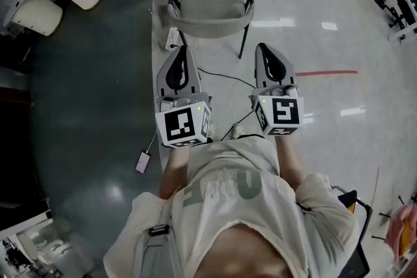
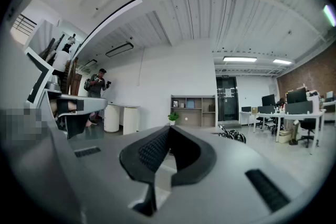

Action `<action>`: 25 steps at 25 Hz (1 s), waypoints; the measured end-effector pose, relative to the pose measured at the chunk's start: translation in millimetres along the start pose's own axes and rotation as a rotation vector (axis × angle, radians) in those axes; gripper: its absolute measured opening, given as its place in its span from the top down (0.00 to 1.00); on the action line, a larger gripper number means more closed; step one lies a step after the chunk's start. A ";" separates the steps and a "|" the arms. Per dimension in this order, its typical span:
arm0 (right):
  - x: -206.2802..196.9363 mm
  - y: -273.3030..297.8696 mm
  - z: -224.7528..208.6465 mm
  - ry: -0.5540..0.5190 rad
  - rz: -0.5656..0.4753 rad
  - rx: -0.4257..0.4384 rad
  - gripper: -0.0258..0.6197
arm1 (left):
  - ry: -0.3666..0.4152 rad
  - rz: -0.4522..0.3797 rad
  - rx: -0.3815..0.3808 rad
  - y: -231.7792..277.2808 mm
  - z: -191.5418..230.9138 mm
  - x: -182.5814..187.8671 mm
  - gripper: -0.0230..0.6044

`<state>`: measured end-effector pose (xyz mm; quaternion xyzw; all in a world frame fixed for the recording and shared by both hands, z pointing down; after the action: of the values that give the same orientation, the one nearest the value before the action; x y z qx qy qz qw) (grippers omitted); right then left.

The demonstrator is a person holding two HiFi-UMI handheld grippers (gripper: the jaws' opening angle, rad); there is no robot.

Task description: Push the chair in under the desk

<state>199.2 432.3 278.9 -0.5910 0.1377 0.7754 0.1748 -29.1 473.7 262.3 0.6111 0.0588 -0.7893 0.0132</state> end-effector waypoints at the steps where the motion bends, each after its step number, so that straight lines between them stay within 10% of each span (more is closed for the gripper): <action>1: -0.8 0.6 -2.3 -0.002 0.001 0.002 0.93 | 0.000 -0.001 0.003 1.1 -1.4 -0.5 0.94; 25: -59.9 37.5 -46.7 -0.008 0.092 0.118 0.93 | -0.036 0.072 0.168 30.2 5.8 -50.5 0.94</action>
<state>237.9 372.4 324.6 -0.5695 0.2095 0.7756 0.1741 -19.2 440.6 310.2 0.5976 -0.0296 -0.8012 -0.0088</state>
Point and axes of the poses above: the fingertips, and each gripper's own axes: y forward along the fingers, z to its left, x out of its top, the point moved 10 cm from there along -y, backward along the fingers, and after that the axes turned 13 degrees about -y, right-handed, at the moved point
